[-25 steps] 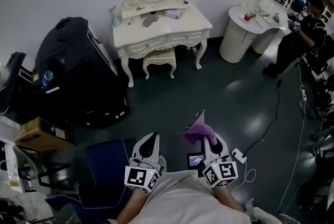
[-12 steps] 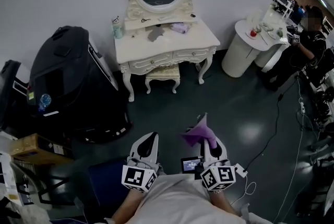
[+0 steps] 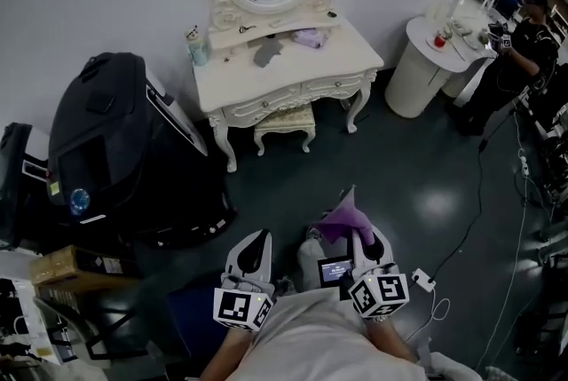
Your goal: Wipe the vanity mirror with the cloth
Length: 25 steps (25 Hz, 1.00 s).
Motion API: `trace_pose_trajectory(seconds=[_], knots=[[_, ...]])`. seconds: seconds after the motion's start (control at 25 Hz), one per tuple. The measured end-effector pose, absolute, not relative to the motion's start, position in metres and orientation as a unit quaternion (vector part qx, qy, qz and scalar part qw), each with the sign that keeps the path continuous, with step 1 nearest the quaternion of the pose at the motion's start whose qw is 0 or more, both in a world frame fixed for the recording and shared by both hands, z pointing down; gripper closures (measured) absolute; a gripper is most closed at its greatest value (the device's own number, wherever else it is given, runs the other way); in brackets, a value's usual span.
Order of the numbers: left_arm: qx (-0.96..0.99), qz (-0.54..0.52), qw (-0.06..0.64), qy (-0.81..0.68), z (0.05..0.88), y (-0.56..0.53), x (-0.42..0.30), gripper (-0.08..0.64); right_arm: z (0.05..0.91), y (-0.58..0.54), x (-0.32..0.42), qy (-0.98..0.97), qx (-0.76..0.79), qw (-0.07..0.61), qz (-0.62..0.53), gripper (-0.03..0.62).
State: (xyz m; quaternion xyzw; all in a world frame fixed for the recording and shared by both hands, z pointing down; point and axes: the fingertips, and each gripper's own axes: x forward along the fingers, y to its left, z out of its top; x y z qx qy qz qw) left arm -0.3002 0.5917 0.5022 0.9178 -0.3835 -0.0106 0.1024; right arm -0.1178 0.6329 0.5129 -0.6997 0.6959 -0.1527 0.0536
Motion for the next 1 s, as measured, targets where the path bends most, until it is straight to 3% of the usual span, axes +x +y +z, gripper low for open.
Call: trace_pose_trajectory(seconds=[0.48,1.0], knots=[[0.909,0.007,0.094,-0.405,0.502,0.464,-0.258,0.557,0.519,0.491,-0.074,0.714,-0.679,0.053,-0.162,0.534],[0.866,-0.024,0.074,-0.493,0.483,0.299,-0.201,0.557,0.489,0.309,0.024,0.753,-0.644,0.049,-0.126,0.534]])
